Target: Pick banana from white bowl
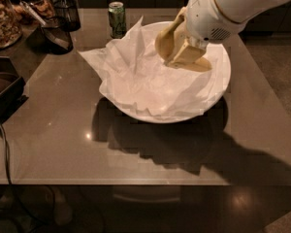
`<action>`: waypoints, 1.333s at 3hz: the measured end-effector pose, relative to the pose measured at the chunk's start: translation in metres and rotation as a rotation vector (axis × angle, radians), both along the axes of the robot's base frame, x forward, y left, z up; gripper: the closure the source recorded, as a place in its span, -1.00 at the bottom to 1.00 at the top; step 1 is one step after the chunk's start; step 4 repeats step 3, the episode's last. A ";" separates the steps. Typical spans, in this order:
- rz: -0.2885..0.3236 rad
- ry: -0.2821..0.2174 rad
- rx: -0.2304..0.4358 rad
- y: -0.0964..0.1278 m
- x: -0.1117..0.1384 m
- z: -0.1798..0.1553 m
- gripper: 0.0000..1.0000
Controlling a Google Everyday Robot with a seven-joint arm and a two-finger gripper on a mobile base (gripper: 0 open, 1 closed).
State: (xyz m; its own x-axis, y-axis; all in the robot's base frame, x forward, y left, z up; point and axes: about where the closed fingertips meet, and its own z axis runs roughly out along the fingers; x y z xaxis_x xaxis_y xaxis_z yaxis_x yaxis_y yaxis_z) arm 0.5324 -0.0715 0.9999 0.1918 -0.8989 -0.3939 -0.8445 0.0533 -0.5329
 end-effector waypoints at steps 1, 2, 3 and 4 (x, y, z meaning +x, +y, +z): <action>0.172 -0.029 -0.037 0.042 -0.019 0.006 1.00; 0.252 -0.040 -0.055 0.065 -0.035 0.008 1.00; 0.256 -0.041 -0.055 0.066 -0.036 0.008 1.00; 0.256 -0.041 -0.055 0.066 -0.036 0.008 1.00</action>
Offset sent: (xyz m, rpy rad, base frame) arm -0.0580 0.0886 0.0158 -0.0675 -0.0598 0.3346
